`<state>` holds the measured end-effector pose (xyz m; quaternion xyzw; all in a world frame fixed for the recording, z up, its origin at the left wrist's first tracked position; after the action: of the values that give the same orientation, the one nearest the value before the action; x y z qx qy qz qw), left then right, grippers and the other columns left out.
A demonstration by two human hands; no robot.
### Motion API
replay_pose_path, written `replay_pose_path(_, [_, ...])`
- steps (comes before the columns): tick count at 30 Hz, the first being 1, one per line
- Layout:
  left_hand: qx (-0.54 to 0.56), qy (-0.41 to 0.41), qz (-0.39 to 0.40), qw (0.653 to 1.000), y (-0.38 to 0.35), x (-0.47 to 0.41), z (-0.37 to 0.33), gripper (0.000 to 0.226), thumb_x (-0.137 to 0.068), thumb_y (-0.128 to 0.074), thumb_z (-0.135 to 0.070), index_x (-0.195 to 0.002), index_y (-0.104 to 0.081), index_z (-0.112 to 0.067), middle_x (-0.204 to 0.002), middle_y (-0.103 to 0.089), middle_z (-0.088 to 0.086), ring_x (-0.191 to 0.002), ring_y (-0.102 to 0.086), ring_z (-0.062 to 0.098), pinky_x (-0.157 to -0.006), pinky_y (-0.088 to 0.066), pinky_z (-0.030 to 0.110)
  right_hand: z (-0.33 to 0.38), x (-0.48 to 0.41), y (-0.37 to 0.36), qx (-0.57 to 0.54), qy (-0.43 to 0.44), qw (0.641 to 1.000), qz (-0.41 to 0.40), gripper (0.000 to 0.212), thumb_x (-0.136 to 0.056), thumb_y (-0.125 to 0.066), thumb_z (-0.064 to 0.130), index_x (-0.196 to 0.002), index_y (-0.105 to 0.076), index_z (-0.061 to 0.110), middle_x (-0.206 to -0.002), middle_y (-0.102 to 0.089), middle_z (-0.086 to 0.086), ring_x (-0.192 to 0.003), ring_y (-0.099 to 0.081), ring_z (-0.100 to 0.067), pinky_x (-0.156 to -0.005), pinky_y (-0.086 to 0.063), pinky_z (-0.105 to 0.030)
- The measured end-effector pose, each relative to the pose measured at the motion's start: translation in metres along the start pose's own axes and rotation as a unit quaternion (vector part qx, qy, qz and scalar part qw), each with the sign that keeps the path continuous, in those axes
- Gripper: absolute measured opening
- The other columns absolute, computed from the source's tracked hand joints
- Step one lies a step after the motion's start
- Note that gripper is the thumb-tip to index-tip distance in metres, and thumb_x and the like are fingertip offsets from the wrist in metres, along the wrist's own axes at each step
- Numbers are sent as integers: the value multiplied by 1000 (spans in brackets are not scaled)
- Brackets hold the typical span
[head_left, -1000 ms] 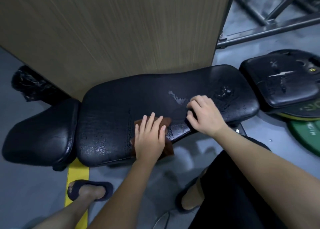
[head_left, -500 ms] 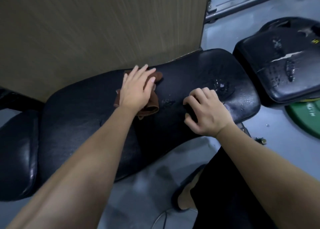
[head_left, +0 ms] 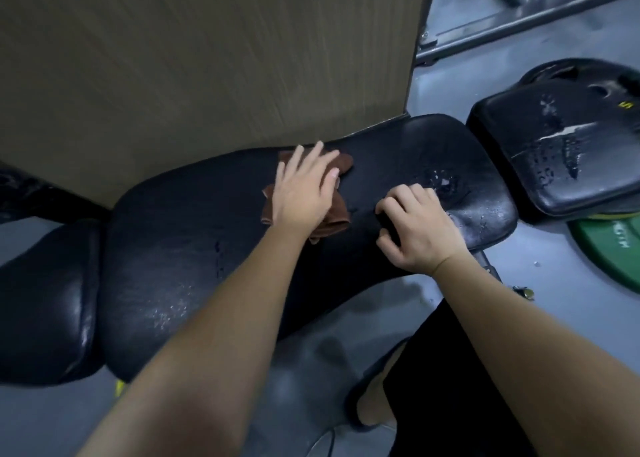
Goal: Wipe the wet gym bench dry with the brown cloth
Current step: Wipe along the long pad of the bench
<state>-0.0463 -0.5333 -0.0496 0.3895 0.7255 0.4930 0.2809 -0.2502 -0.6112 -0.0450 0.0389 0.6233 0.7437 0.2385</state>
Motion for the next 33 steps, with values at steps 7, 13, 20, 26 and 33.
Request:
replay_pose_path(7, [-17,86,-30,996,-9,147,-26,47,-105,-34,-45,-151,-44,-39,-166,-31,-11,-156,-21,22,-125,-18,51,6,2,4,10,-30,999,-8,25,-79,-58,27,-98,-59,10,-99,-55,-12,-88,-48,-35,-76,-35,-44])
replay_pose_path(13, [-43,114,-49,991,-16,164,-35,50,-104,-29,-48,-150,-45,-37,-164,-36,-9,-155,-24,24,-124,-20,51,6,1,4,4,-36,999,-17,25,-79,-58,27,-97,-58,10,-97,-53,-12,-88,-48,-35,-76,-35,-44])
replay_pose_path(20, [-13,105,-64,992,-17,60,-36,44,-106,-34,-44,-146,-50,-35,-161,-40,-12,-156,-21,19,-126,-16,50,-3,2,-4,-24,-12,998,-55,27,-77,-60,28,-95,-60,8,-96,-54,-14,-84,-46,-34,-73,-34,-44])
replay_pose_path(26, [-15,60,-16,998,-18,-63,-42,42,-107,-35,-43,-145,-51,-34,-158,-45,-12,-152,-27,18,-124,-17,46,-4,2,-5,-16,-16,999,-30,31,-78,-60,33,-95,-60,7,-97,-54,-15,-86,-47,-34,-75,-35,-45])
replay_pose_path(33, [-32,15,7,999,-20,-56,-50,47,-109,-28,-43,-152,-42,-31,-164,-36,-10,-154,-22,20,-125,-15,45,-5,3,-4,-14,-13,1000,-16,31,-79,-55,33,-96,-61,8,-98,-54,-14,-85,-47,-33,-75,-33,-42])
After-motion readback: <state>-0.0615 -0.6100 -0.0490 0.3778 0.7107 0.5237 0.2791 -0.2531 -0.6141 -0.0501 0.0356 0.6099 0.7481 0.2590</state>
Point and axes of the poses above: each hand's wrist, its own x-axis away from the middle knuckle, its own y-axis out of the back of the hand, z = x × y, the point moved 3 cm from there along -x, towards the middle knuckle
